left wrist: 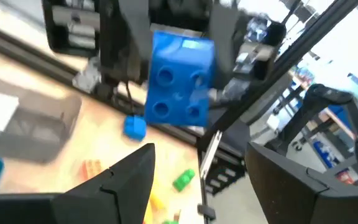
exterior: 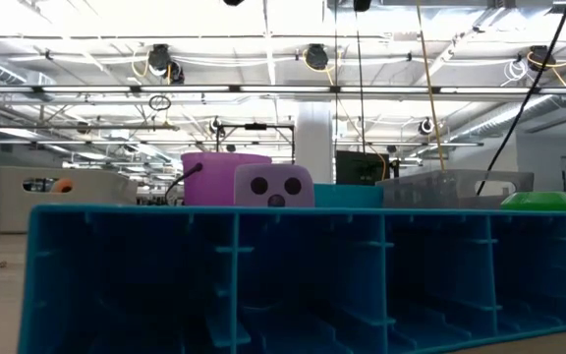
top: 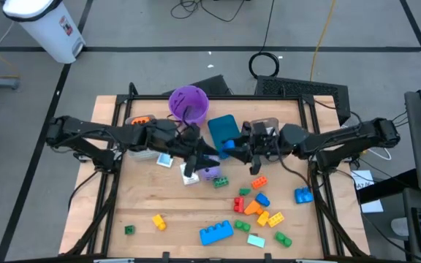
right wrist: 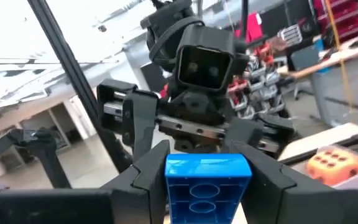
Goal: Pick & Place Toys
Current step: Put the dark blue game piece into the blue bin
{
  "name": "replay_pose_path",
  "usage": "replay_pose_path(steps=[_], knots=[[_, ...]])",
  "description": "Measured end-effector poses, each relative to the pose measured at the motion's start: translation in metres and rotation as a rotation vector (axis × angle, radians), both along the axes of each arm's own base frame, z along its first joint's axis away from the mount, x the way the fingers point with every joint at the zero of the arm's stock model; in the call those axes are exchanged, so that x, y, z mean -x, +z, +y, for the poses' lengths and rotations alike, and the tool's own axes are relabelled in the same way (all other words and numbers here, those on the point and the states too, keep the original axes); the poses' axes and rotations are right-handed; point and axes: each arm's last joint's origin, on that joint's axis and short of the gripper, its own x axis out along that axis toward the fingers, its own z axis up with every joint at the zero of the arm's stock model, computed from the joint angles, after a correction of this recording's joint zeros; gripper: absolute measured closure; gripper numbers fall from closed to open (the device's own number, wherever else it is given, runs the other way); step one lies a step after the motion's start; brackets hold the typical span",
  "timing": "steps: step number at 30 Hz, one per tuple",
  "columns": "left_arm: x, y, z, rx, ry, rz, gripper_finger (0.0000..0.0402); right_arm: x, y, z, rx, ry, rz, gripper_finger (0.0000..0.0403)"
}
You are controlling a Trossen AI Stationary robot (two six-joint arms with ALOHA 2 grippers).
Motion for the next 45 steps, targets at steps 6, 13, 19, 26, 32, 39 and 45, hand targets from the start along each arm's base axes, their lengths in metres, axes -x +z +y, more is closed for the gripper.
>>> replay_pose_path(steps=[6,13,19,26,32,39,45], knots=[[0.026,0.022,0.013,-0.058,0.039,-0.050,0.0151,0.010,0.004,-0.012,0.013,-0.044,0.036,0.0261],[0.070,0.056,0.024,-0.137,0.124,-0.178,0.0151,-0.001,-0.023,-0.019,0.027,-0.113,0.251,0.0262],[0.100,0.073,0.027,-0.236,0.170,-0.253,0.0151,-0.020,-0.052,-0.046,0.037,-0.209,0.387,0.0262],[0.130,0.086,0.030,-0.364,0.195,-0.307,0.0151,-0.035,-0.072,-0.098,0.006,-0.315,0.570,0.0263],[0.145,0.091,0.037,-0.447,0.238,-0.328,0.0151,-0.053,-0.073,-0.137,0.034,-0.357,0.740,0.0263],[0.156,0.087,0.044,-0.464,0.261,-0.262,0.0151,-0.072,-0.096,-0.164,0.015,-0.361,1.007,0.0263],[0.155,0.079,0.046,-0.461,0.258,-0.177,0.0151,-0.082,-0.122,-0.174,-0.036,-0.362,1.135,0.0260]])
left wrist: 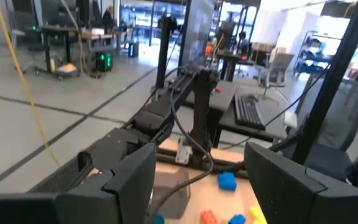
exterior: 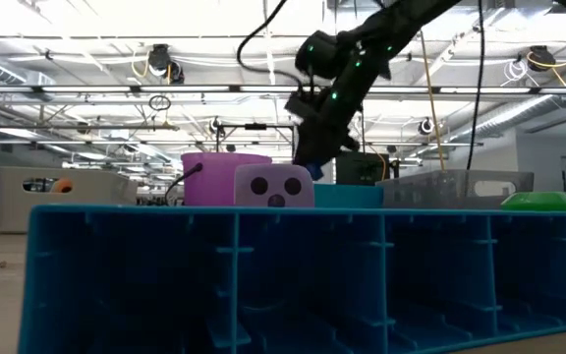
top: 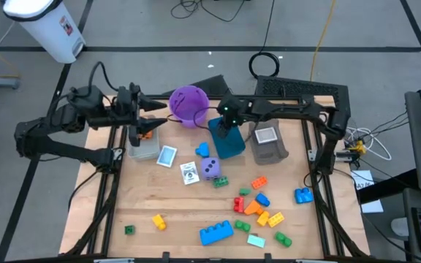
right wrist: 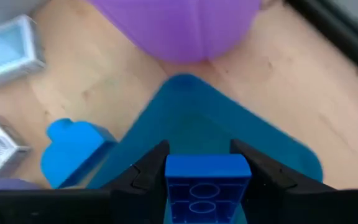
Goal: Pick & Place Toys
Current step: Put the dark blue game piece into the blue bin, then put the yellow game piece into the blue bin
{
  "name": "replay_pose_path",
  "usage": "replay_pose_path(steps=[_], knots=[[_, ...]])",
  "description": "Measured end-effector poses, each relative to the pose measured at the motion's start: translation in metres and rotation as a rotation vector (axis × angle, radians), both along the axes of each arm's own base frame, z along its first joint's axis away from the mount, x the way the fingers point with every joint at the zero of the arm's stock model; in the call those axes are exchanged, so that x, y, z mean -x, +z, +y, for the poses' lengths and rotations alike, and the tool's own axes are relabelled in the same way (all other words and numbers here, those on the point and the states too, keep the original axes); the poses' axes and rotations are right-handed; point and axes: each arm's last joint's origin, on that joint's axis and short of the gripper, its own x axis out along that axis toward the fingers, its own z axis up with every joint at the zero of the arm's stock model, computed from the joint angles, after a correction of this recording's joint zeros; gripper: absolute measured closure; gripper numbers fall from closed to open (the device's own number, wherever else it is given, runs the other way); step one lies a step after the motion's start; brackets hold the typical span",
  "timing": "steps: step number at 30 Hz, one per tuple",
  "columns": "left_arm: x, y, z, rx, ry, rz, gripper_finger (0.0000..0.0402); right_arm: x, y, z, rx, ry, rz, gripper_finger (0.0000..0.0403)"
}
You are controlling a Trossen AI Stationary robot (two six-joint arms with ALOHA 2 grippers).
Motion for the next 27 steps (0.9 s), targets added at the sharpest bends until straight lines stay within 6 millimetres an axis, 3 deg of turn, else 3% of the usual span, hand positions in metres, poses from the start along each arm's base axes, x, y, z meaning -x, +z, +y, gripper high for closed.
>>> replay_pose_path(steps=[13,18,27], knots=[[-0.006,-0.009,-0.003,0.079,-0.021,0.070,0.0151,-0.004,-0.033,-0.010,-0.091,-0.110,0.071,0.0260],[-0.011,-0.013,-0.006,0.119,-0.033,0.102,0.0151,-0.005,-0.032,-0.011,-0.081,-0.110,0.062,0.0255],[-0.024,-0.019,-0.013,0.140,-0.071,0.139,0.0151,-0.002,-0.032,-0.019,-0.082,-0.131,0.058,0.0203]])
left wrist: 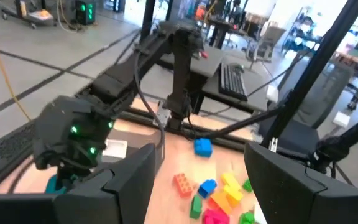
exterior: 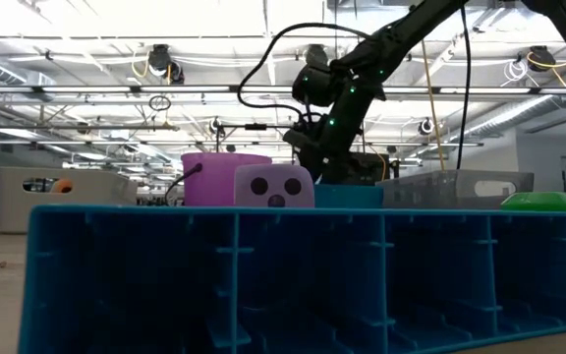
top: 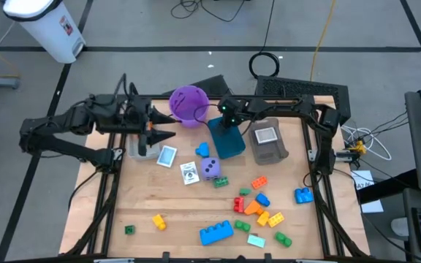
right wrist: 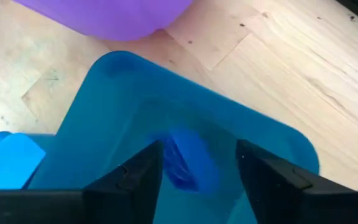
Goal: Pick & Place Toys
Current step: Put the yellow game piece into the blue bin
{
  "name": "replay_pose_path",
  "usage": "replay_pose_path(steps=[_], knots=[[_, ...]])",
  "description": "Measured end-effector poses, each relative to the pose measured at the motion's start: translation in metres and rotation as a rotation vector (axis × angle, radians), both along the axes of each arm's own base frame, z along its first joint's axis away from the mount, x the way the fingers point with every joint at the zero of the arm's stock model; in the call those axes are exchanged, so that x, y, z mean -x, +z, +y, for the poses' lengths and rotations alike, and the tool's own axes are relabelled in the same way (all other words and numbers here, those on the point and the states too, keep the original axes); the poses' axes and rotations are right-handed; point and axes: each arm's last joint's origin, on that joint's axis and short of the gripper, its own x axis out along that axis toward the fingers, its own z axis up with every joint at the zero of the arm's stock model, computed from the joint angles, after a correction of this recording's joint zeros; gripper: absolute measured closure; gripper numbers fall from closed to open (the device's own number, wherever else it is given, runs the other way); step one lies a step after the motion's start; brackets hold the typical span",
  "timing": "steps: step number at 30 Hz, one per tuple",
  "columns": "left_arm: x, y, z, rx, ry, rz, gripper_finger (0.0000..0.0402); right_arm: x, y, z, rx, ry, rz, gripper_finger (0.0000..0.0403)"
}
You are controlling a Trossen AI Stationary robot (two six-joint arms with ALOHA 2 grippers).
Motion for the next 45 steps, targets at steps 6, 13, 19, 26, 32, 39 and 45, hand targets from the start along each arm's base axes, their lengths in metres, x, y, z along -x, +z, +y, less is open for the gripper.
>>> replay_pose_path(steps=[6,13,19,26,32,39,45], knots=[[-0.010,-0.006,-0.002,0.000,-0.013,0.037,0.0151,0.000,0.016,-0.002,0.019,-0.024,-0.089,0.0187],[-0.017,-0.015,-0.004,0.008,-0.073,0.105,0.0151,-0.001,0.067,0.003,0.065,-0.055,-0.371,0.0190],[-0.010,-0.028,-0.005,0.041,-0.089,0.258,0.0151,-0.001,0.107,0.024,0.084,0.001,-0.578,0.0191],[0.008,-0.052,-0.019,0.162,-0.114,0.569,0.0151,-0.006,0.132,0.068,0.078,0.106,-0.696,0.0191],[0.018,-0.069,-0.042,0.238,-0.124,0.726,0.0151,-0.014,0.133,0.109,0.073,0.229,-0.701,0.0192],[0.028,-0.092,-0.078,0.284,-0.146,0.821,0.0151,-0.015,0.115,0.142,0.122,0.256,-0.636,0.0192],[0.042,-0.122,-0.102,0.384,-0.070,0.938,0.0151,-0.013,0.103,0.160,0.062,0.273,-0.617,0.0192]])
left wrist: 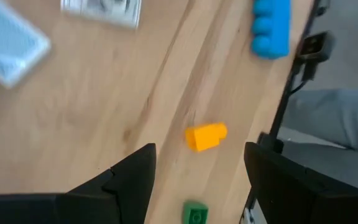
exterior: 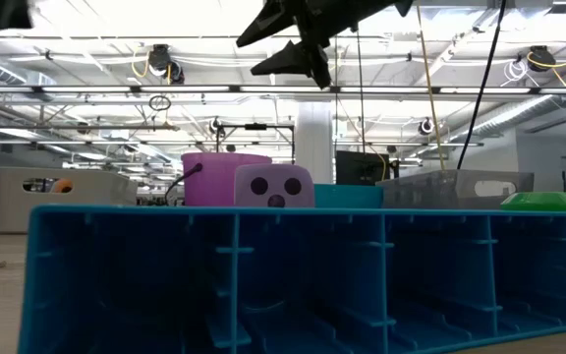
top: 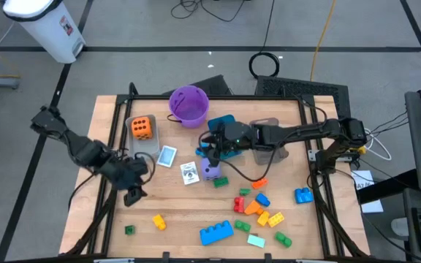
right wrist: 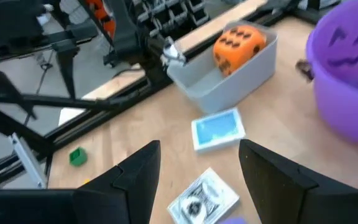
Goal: Pick & Place Toys
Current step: Put the yellow game piece into the blue bin
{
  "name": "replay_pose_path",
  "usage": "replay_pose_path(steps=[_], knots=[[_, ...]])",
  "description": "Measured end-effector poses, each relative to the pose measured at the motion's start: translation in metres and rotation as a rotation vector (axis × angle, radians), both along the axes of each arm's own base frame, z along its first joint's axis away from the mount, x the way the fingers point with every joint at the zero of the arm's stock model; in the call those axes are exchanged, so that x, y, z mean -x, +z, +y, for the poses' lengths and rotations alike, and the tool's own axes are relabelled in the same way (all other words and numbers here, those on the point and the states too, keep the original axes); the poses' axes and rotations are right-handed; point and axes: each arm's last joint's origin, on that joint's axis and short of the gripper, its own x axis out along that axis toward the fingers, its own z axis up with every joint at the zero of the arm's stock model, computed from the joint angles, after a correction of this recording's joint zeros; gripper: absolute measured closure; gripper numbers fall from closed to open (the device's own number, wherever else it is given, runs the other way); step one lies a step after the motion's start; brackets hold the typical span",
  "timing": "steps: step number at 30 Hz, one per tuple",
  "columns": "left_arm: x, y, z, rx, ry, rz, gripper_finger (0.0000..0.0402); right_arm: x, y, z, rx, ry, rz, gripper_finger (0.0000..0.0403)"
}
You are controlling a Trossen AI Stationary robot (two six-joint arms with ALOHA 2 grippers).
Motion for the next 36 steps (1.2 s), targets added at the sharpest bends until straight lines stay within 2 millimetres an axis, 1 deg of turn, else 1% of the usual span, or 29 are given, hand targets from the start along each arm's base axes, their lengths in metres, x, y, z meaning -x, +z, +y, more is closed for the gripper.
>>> replay_pose_path(steps=[4,9,13,17,19,22,28,32,36], knots=[[0.005,-0.027,-0.016,0.041,0.059,0.011,0.0151,0.001,-0.007,0.014,-0.003,0.038,0.000,0.0192],[0.007,-0.068,-0.035,0.153,0.110,-0.050,0.0151,0.003,-0.016,0.036,-0.023,0.101,-0.037,0.0192],[0.008,-0.095,-0.040,0.249,0.213,-0.128,0.0151,0.006,-0.020,0.057,-0.112,0.218,-0.079,0.0192],[0.011,-0.119,-0.039,0.299,0.292,-0.106,0.0151,0.013,-0.024,0.087,-0.196,0.330,-0.118,0.0192],[0.011,-0.126,-0.040,0.320,0.324,-0.092,0.0151,0.019,-0.027,0.107,-0.231,0.374,-0.129,0.0192],[0.008,-0.133,-0.045,0.323,0.319,-0.057,0.0151,0.031,-0.032,0.135,-0.271,0.417,-0.145,0.0192],[-0.001,-0.146,-0.057,0.355,0.281,-0.002,0.0151,0.060,-0.048,0.183,-0.290,0.370,-0.153,0.0192],[-0.006,-0.156,-0.063,0.359,0.287,0.013,0.0151,0.077,-0.057,0.203,-0.320,0.366,-0.123,0.0193],[-0.010,-0.166,-0.068,0.359,0.301,0.032,0.0151,0.088,-0.062,0.215,-0.328,0.359,-0.111,0.0193]])
